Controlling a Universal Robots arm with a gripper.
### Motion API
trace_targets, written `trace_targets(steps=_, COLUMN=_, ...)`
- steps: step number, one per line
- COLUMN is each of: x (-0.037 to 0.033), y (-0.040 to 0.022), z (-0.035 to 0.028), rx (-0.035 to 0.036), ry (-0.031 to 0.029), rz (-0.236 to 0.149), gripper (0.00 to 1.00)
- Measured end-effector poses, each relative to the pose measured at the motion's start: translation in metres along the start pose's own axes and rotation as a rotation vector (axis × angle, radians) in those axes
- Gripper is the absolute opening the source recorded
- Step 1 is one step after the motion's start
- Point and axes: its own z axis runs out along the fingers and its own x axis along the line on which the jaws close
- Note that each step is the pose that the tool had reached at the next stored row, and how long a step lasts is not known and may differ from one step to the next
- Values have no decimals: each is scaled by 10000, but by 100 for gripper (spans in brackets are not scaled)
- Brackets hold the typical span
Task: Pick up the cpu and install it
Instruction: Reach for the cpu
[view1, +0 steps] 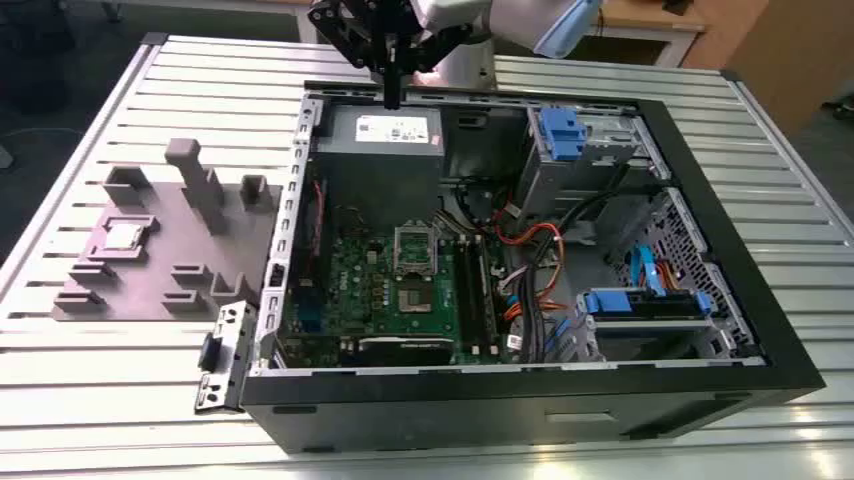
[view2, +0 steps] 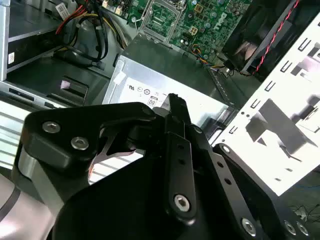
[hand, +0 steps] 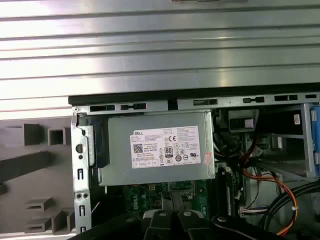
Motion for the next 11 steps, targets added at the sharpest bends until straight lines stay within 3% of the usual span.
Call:
trace_targets(steps=2, x=15, y=-1, z=7, rx=2, ry=22, rz=1, gripper=11)
trace_targets(steps=3, x=27, y=-3, z=24, rx=7, ry=94, rz=4, gripper=11)
trace_targets(steps=11, x=59, y=-6, z=23, rx=7, ry=94, rz=4, gripper=11)
